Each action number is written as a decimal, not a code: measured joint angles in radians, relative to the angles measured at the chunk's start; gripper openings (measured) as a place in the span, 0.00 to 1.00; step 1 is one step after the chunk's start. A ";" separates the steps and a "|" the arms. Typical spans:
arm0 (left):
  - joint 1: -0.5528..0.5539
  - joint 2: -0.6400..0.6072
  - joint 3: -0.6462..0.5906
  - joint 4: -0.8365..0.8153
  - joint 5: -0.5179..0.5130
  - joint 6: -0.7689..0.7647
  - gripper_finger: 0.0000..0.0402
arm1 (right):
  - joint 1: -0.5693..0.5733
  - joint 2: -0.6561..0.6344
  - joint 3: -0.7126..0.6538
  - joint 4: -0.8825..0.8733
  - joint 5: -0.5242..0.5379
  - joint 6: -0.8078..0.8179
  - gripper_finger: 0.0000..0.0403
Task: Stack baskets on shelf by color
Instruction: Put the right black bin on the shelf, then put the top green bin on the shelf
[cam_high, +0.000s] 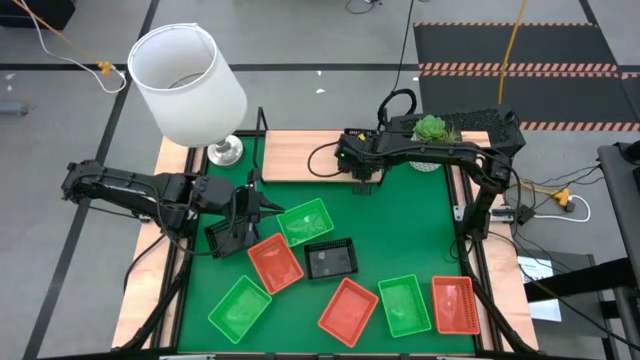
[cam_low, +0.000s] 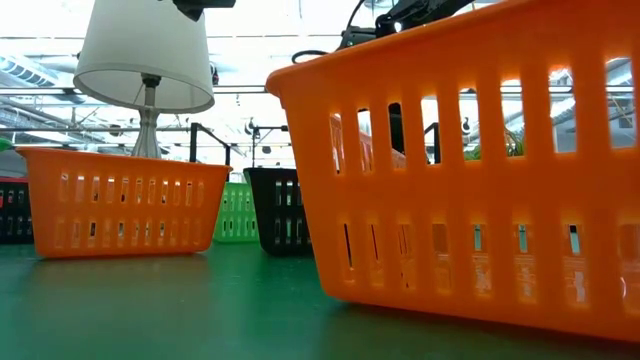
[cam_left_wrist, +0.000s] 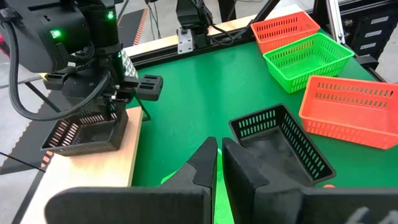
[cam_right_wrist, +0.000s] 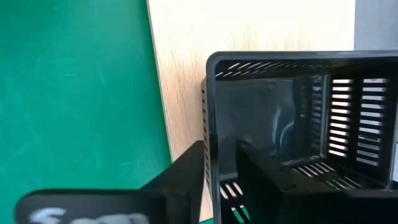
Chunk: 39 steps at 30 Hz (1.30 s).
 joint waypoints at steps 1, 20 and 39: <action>0.000 0.000 0.000 0.000 0.000 0.000 0.07 | 0.000 -0.003 0.000 -0.001 0.000 0.000 0.25; -0.028 0.084 0.001 0.028 0.000 -0.028 0.07 | 0.236 -0.264 -0.007 -0.024 0.001 0.200 0.41; -0.041 0.352 0.023 0.079 -0.009 0.000 0.44 | 0.544 -0.664 -0.579 0.468 0.008 0.246 0.41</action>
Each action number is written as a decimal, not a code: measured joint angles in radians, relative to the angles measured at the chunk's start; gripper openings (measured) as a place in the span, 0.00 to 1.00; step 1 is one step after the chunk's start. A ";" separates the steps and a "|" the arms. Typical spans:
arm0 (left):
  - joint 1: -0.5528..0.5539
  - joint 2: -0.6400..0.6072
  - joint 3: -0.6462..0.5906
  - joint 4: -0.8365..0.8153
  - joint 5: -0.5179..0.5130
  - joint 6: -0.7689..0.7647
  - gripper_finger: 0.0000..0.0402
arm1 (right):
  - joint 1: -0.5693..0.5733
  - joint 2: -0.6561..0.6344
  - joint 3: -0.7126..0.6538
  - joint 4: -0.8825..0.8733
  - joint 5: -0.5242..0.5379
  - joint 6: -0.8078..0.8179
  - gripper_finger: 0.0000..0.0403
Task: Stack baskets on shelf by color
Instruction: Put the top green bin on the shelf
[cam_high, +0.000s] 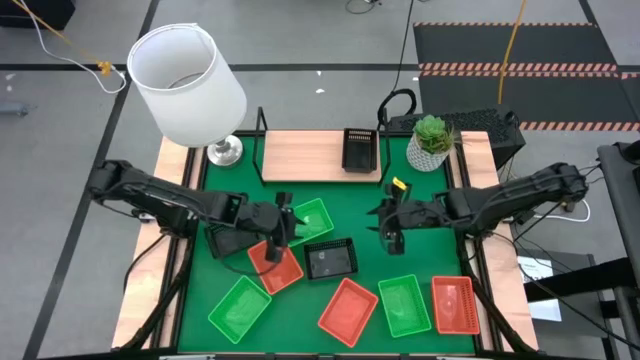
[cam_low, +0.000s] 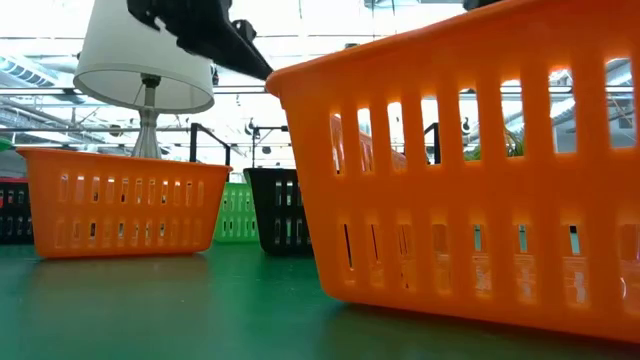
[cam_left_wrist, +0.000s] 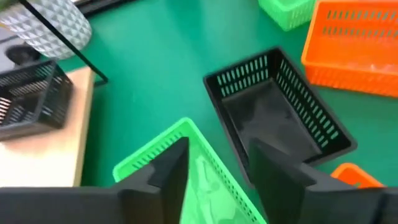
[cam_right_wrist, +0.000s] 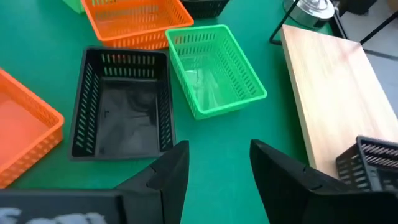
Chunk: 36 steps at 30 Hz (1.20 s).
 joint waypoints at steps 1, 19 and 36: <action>0.000 0.014 0.000 -0.005 0.000 0.001 0.46 | 0.000 -0.013 -0.023 0.026 0.000 0.000 0.41; 0.030 0.156 0.000 -0.182 -0.044 0.155 0.41 | -0.001 -0.069 -0.135 0.099 -0.004 -0.034 0.41; 0.000 0.155 -0.001 -0.401 -0.183 0.402 0.38 | -0.001 -0.069 -0.135 0.099 -0.004 -0.048 0.41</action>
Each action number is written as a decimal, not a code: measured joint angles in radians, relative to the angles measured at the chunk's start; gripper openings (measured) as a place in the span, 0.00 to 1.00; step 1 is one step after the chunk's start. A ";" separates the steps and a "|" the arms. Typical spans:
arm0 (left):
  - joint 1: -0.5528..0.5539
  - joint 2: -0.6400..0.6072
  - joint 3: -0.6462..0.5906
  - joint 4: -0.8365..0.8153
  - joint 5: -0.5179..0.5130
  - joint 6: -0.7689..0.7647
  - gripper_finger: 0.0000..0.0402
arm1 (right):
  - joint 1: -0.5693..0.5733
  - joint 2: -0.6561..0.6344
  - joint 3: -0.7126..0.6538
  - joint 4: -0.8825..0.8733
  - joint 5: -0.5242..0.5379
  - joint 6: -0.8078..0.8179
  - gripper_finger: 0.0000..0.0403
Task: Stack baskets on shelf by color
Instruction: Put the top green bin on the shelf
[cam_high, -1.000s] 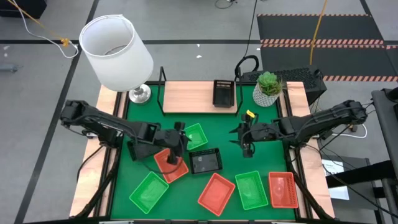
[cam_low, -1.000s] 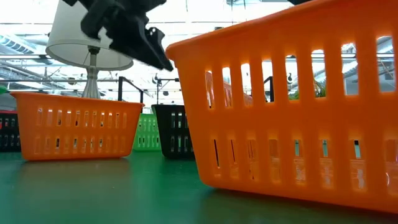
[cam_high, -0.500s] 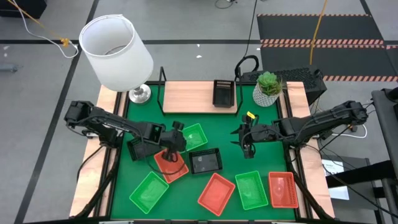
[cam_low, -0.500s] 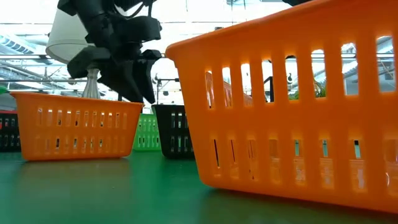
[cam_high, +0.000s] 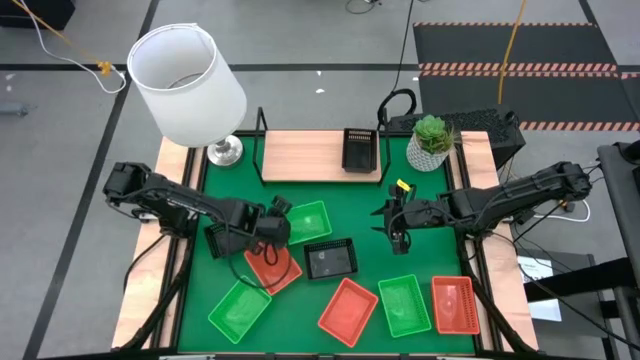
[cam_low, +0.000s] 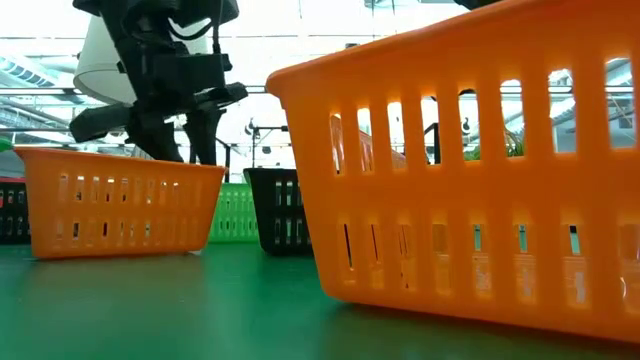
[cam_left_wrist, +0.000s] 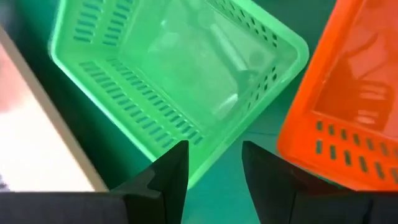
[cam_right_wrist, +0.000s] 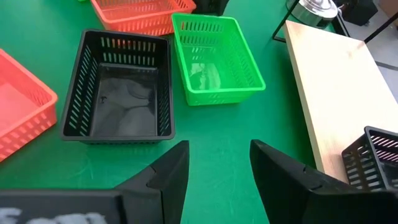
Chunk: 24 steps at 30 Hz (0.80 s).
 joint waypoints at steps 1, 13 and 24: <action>-0.005 0.000 0.000 0.007 -0.008 0.019 0.38 | 0.000 0.000 0.000 0.000 0.000 0.000 0.41; -0.009 0.000 0.000 0.004 -0.045 0.176 0.38 | 0.000 0.000 0.000 -0.001 0.000 0.000 0.41; 0.018 0.034 -0.002 0.027 -0.013 0.260 0.33 | 0.000 0.000 0.002 -0.008 -0.001 0.000 0.41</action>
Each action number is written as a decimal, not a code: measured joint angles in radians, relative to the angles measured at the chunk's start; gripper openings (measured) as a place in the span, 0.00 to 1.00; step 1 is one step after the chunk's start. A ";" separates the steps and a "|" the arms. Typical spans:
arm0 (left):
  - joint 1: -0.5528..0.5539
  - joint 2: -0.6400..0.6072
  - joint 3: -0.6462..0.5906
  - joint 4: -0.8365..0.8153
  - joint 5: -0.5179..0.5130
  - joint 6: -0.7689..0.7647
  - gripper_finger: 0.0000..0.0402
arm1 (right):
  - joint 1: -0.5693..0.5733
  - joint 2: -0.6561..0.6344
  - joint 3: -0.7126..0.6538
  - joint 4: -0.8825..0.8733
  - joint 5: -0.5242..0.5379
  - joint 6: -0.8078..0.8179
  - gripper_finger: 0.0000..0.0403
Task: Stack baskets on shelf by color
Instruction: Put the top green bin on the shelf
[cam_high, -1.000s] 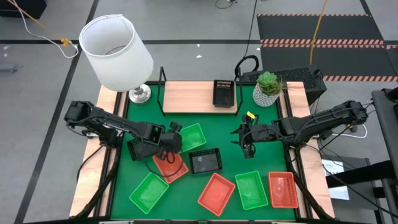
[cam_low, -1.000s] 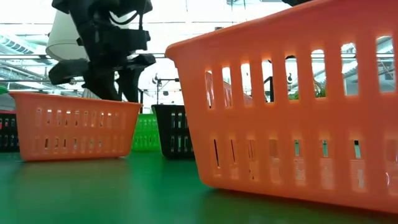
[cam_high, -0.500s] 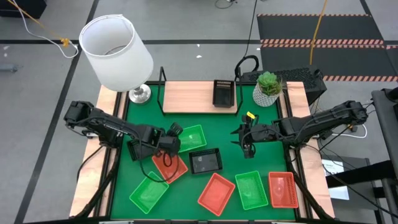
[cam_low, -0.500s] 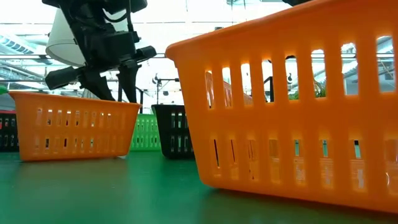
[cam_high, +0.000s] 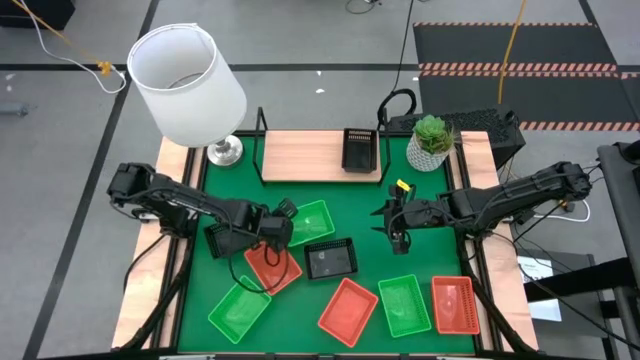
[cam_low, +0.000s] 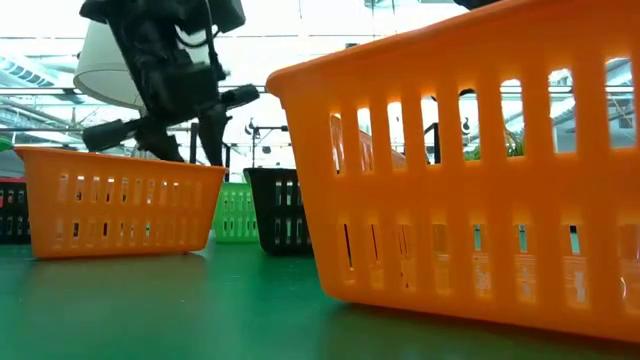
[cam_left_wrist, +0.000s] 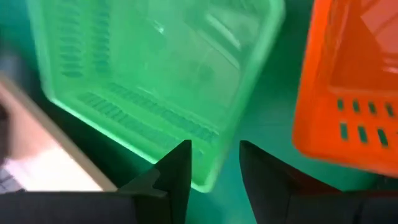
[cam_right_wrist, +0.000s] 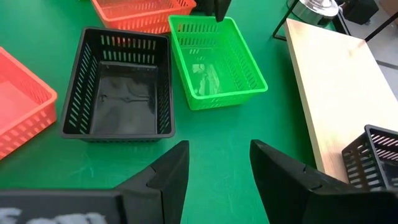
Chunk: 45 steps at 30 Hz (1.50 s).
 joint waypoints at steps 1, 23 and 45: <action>0.002 0.000 -0.001 -0.008 0.000 0.000 0.31 | 0.000 0.000 0.000 0.000 0.000 0.000 0.41; 0.005 -0.003 0.001 0.073 0.042 -0.060 0.23 | 0.000 0.000 0.000 -0.004 0.000 0.001 0.41; 0.005 -0.003 -0.073 0.183 0.041 -0.058 0.04 | 0.000 0.000 0.000 -0.007 0.000 0.001 0.41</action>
